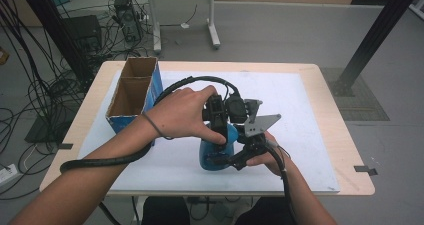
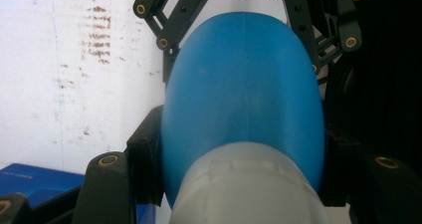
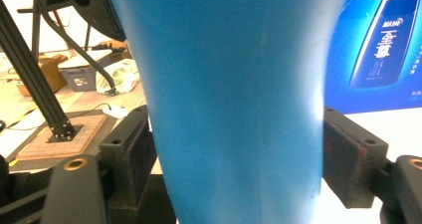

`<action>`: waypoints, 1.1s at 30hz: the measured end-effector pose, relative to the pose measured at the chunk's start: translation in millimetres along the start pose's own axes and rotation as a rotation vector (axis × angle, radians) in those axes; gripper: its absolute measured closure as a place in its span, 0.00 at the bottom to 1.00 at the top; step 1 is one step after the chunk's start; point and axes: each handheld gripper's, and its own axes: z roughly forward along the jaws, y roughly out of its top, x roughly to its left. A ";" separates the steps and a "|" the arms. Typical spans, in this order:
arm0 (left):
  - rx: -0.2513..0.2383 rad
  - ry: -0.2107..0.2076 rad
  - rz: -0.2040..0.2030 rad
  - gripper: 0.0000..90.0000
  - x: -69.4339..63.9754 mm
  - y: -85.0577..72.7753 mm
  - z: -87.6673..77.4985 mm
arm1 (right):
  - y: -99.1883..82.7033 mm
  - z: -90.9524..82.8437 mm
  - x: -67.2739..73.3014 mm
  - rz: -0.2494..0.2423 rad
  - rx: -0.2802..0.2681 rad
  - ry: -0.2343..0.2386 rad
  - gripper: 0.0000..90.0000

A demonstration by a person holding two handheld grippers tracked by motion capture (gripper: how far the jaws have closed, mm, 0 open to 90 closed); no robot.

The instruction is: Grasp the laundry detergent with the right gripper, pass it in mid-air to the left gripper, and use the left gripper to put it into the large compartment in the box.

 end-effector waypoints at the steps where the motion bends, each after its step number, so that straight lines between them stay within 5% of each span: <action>1: 0.008 -0.003 -0.005 0.42 1.5 1.2 0.6 | -0.7 0.2 -1.1 0.004 0.000 0.008 0.25; 11: 0.000 -0.002 -0.006 0.42 2.2 -0.2 -0.4 | -3.8 0.7 1.8 0.008 0.009 -0.010 0.17; 33: -0.005 -0.007 -0.025 0.42 5.0 -4.3 -1.1 | -5.6 -23.0 8.5 0.013 0.021 -0.058 0.16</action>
